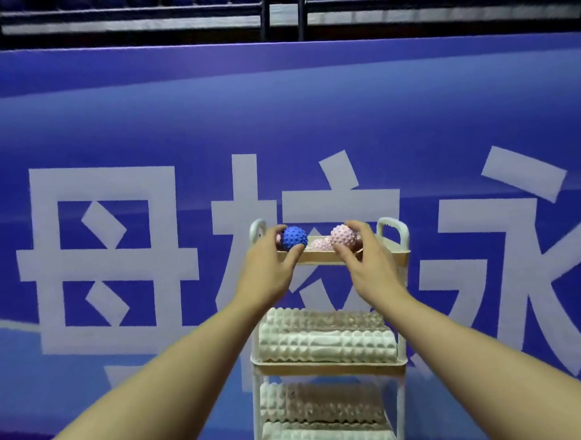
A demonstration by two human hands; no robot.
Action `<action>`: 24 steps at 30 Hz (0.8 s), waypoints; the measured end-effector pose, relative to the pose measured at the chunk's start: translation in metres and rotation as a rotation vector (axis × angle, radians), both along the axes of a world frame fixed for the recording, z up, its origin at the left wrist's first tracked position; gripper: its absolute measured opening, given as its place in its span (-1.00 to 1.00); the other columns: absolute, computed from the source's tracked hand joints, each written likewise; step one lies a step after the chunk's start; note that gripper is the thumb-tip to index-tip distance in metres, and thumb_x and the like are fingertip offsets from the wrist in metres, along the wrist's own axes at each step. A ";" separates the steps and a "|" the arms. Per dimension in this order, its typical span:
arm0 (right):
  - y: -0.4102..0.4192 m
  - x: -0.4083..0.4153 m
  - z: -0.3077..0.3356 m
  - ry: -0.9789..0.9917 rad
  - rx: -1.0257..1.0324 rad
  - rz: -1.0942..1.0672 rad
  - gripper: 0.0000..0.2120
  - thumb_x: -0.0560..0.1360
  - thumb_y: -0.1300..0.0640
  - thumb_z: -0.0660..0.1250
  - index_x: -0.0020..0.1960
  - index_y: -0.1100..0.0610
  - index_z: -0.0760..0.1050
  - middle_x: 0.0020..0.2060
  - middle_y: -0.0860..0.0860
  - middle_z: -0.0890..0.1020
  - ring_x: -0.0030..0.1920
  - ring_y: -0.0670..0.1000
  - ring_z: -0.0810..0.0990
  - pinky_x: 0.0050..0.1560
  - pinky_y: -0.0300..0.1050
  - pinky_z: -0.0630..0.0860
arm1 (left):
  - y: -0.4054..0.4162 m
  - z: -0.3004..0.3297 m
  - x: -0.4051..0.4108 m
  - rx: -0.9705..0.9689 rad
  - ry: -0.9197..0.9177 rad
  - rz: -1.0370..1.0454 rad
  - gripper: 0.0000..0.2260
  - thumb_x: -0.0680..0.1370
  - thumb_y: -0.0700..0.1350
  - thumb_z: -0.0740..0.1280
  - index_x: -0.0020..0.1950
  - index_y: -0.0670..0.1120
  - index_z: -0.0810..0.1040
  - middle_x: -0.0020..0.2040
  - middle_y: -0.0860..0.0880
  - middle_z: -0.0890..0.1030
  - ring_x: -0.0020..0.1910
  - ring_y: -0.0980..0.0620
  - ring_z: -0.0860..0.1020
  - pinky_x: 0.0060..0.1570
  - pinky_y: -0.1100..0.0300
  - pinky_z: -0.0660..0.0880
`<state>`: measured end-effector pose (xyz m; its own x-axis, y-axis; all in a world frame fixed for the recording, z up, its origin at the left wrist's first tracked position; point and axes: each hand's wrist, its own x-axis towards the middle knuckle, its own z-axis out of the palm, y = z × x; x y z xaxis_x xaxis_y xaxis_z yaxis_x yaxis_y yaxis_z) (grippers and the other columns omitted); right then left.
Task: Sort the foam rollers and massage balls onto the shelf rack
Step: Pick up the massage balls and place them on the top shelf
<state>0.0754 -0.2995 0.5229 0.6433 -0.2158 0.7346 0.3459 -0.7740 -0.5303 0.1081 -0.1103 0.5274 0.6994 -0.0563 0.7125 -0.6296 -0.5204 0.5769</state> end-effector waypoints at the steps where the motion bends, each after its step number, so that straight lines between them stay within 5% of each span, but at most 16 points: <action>1: -0.003 0.010 0.009 -0.006 -0.025 -0.039 -0.63 0.63 -0.12 0.25 0.40 -0.18 0.29 0.11 -0.02 0.53 0.11 0.06 0.56 0.04 0.12 0.58 | -0.002 0.010 0.010 0.042 -0.022 0.049 -0.60 0.62 0.15 0.34 0.43 0.10 0.41 0.28 0.04 0.54 0.08 0.02 0.61 0.06 0.01 0.59; 7: -0.019 0.051 0.016 0.206 -0.057 -0.201 -0.60 0.62 -0.12 0.26 0.42 -0.05 0.34 0.15 0.08 0.59 0.14 0.14 0.55 0.13 0.16 0.55 | -0.014 0.019 0.059 0.348 0.062 0.207 -0.57 0.65 0.06 0.30 0.50 0.05 0.33 0.36 -0.06 0.53 0.31 -0.11 0.51 0.25 -0.08 0.52; 10: -0.021 0.055 -0.005 0.240 -0.236 -0.277 -0.63 0.66 -0.14 0.13 0.38 -0.03 0.43 0.25 0.05 0.55 0.32 0.11 0.37 0.34 0.07 0.32 | -0.014 -0.002 0.075 0.483 0.129 0.303 -0.41 0.67 0.06 0.27 0.63 -0.01 0.10 0.50 -0.07 0.40 0.48 -0.13 0.33 0.40 -0.06 0.31; 13: -0.021 0.055 -0.023 0.237 -0.417 -0.307 -0.46 0.64 -0.19 0.14 0.55 -0.02 0.22 0.44 0.01 0.37 0.49 0.10 0.16 0.48 0.06 0.13 | -0.012 -0.018 0.076 0.563 0.097 0.338 -0.32 0.67 0.12 0.22 0.66 -0.05 -0.03 0.62 -0.08 0.17 0.61 -0.13 0.07 0.54 -0.07 0.09; 24: -0.028 0.043 -0.017 0.315 -0.314 -0.070 -0.41 0.64 -0.16 0.17 0.61 -0.07 0.09 0.61 -0.07 0.10 0.62 0.02 -0.15 0.56 0.13 -0.01 | -0.001 -0.041 0.057 0.439 -0.079 0.166 -0.45 0.69 0.11 0.18 0.65 0.01 0.14 0.66 0.02 0.11 0.64 0.01 0.00 0.60 -0.01 0.07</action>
